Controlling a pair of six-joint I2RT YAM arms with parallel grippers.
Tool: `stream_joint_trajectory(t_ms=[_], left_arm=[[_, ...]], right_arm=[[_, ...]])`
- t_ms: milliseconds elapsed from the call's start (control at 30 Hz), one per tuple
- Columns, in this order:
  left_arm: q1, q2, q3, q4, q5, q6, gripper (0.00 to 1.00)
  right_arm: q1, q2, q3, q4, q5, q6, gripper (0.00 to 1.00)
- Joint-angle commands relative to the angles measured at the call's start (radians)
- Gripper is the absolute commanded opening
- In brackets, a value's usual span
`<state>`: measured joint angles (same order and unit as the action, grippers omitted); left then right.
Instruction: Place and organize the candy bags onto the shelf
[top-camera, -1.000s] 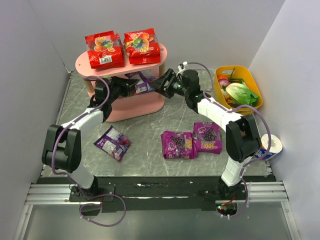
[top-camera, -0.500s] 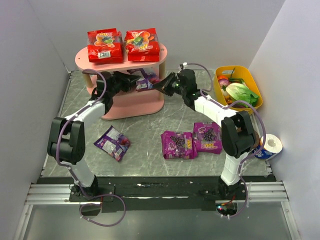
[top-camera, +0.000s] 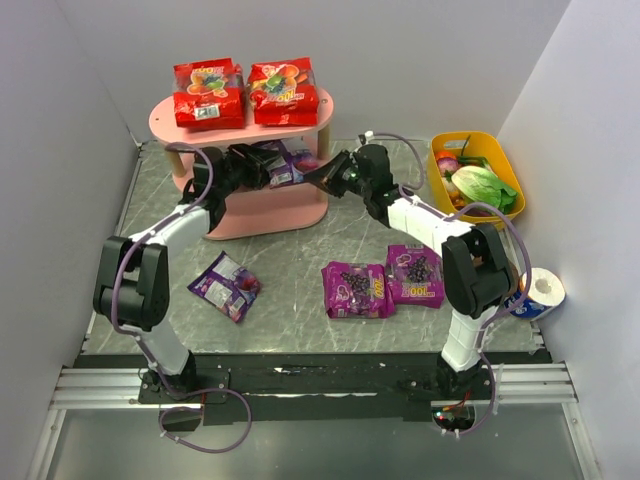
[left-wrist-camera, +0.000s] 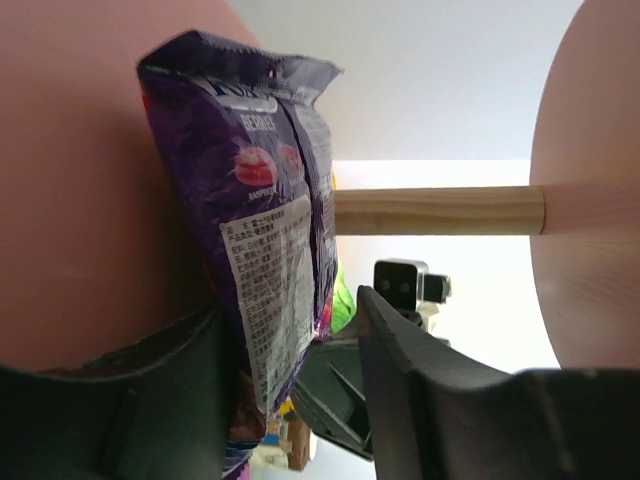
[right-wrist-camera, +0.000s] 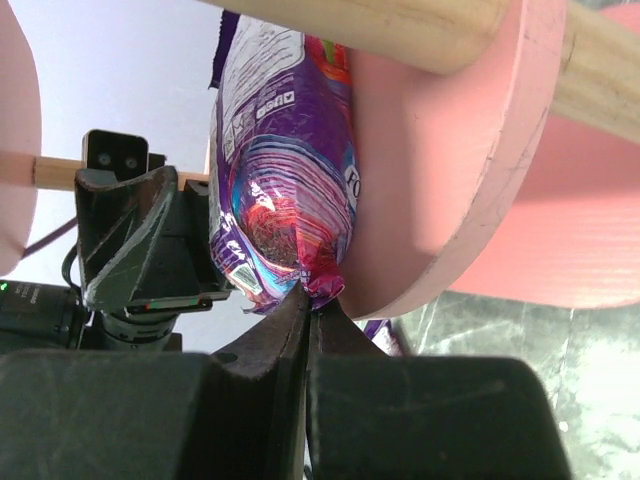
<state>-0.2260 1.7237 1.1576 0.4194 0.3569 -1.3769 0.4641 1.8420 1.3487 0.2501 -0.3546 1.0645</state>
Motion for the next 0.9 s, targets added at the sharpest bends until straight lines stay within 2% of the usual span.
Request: stream_joint_trajectory(t_ms=[0,467,700,867], left_arm=[[-0.022,-0.07,-0.059,-0.037,0.034,0.015,0.54],[-0.024,-0.248,-0.214,-0.163,-0.041,0.027,0.64],[-0.024,-0.343,-0.26,-0.248,-0.07,0.085,0.75],[-0.024,-0.444,-0.298,-0.332,-0.11,0.148,0.79]], right_arm=[[0.03,-0.07,-0.029,0.037,0.003,0.044,0.0],[0.039,-0.135,-0.083,-0.008,0.077,0.038,0.0],[0.041,-0.15,-0.072,-0.02,0.126,0.043,0.0],[0.038,-0.148,-0.072,-0.015,0.155,0.072,0.0]])
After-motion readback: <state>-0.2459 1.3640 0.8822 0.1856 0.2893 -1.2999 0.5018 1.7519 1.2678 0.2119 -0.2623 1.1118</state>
